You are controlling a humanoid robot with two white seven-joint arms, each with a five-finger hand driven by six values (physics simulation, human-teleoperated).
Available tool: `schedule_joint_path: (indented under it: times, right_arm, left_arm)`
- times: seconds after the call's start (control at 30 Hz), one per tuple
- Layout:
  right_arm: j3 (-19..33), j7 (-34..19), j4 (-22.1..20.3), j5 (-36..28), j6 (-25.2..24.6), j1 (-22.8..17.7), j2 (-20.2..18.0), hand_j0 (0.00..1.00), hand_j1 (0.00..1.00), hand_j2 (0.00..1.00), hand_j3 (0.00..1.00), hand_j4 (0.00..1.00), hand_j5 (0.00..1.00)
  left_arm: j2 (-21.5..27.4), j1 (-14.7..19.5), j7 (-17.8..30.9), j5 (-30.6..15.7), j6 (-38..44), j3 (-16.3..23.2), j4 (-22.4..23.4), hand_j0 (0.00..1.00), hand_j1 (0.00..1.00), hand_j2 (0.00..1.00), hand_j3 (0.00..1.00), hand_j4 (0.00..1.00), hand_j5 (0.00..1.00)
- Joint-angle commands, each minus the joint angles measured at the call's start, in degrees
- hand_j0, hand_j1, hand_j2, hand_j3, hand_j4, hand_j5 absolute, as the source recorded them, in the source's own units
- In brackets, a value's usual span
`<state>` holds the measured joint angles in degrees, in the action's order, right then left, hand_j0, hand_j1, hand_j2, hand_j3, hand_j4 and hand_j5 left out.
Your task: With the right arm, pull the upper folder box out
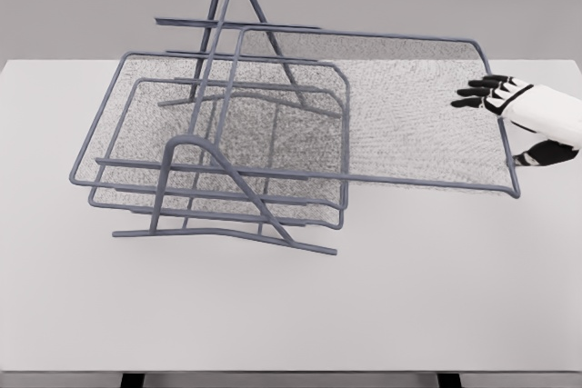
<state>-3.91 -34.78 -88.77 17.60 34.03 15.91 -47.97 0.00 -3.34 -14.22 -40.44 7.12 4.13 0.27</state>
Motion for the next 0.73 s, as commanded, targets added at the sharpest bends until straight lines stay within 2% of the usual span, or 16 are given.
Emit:
schedule_joint_path:
  times: [0.0, 0.13, 0.17, 0.23, 0.27, 0.3, 0.33, 0.43, 0.47, 0.57, 0.7]
  right_arm:
    - [2.3, -0.2, 1.8, 12.6, 1.0, -0.2, -1.9, 1.0, 1.0, 1.0, 1.0, 1.0, 1.0]
    - [6.5, -0.2, 1.8, 12.1, 1.0, -0.2, -3.2, 1.0, 1.0, 1.0, 1.0, 1.0, 1.0]
    - [8.0, -0.2, 1.8, 9.2, 1.0, -0.2, -3.2, 1.0, 1.0, 1.0, 1.0, 1.0, 1.0]
    - [8.8, -0.2, 1.5, 7.7, 1.0, 0.1, -2.9, 1.0, 1.0, 1.0, 1.0, 1.0, 1.0]
    - [8.7, -0.2, 0.4, 3.0, 1.0, 0.7, -3.4, 1.0, 1.0, 1.0, 1.0, 1.0, 1.0]
    - [6.5, -0.2, -3.4, 0.0, 1.0, 2.3, -7.1, 1.0, 1.0, 1.0, 1.0, 1.0, 1.0]
    - [-1.4, -0.2, -5.2, -4.1, 1.0, 7.3, -8.5, 1.0, 1.0, 1.0, 1.0, 1.0, 1.0]
    - [-8.5, -0.2, -7.4, -4.2, 1.0, 10.6, -7.2, 1.0, 1.0, 1.0, 1.0, 1.0, 1.0]
    - [-13.6, -0.2, -7.4, -4.2, 1.0, 14.0, -4.2, 1.0, 1.0, 1.0, 1.0, 1.0, 1.0]
    - [-13.4, -0.2, -7.7, -4.6, 1.0, 15.6, -3.6, 1.0, 1.0, 1.0, 1.0, 1.0, 1.0]
    - [-13.8, -0.2, -7.7, -4.6, 1.0, 15.3, -2.9, 1.0, 1.0, 1.0, 1.0, 1.0, 1.0]
  left_arm:
    - [0.0, -0.1, 0.1, 0.0, 0.0, 0.0, 0.0, 1.0, 1.0, 1.0, 1.0, 1.0, 1.0]
    - [0.0, 0.0, 0.1, 0.0, 0.0, 0.0, 0.0, 1.0, 1.0, 1.0, 1.0, 1.0, 1.0]
    - [0.0, 0.0, 0.1, 0.0, 0.0, 0.0, 0.0, 1.0, 1.0, 1.0, 1.0, 1.0, 1.0]
    - [0.0, 0.0, 0.1, 0.0, 0.0, 0.0, 0.0, 1.0, 1.0, 1.0, 1.0, 1.0, 1.0]
    - [0.0, 0.0, 0.1, 0.0, 0.0, 0.0, 0.0, 1.0, 1.0, 1.0, 1.0, 1.0, 1.0]
    - [0.0, 0.0, 0.1, 0.0, 0.1, 0.0, -0.2, 1.0, 1.0, 1.0, 1.0, 1.0, 1.0]
    - [0.0, 0.0, 0.2, 0.0, 0.0, 0.0, -0.3, 1.0, 1.0, 1.0, 1.0, 1.0, 1.0]
    - [0.0, 0.2, 0.2, 0.0, 0.1, 0.1, -0.4, 1.0, 1.0, 1.0, 1.0, 1.0, 1.0]
    - [0.0, 0.2, 0.2, 0.0, 0.1, 0.0, -0.4, 1.0, 1.0, 1.0, 1.0, 1.0, 1.0]
    - [0.0, 0.2, 0.2, 0.0, 0.0, -0.1, -0.4, 1.0, 1.0, 1.0, 1.0, 1.0, 1.0]
    - [0.0, 0.2, 0.1, -0.1, 0.0, -0.1, -0.4, 1.0, 1.0, 1.0, 1.0, 1.0, 1.0]
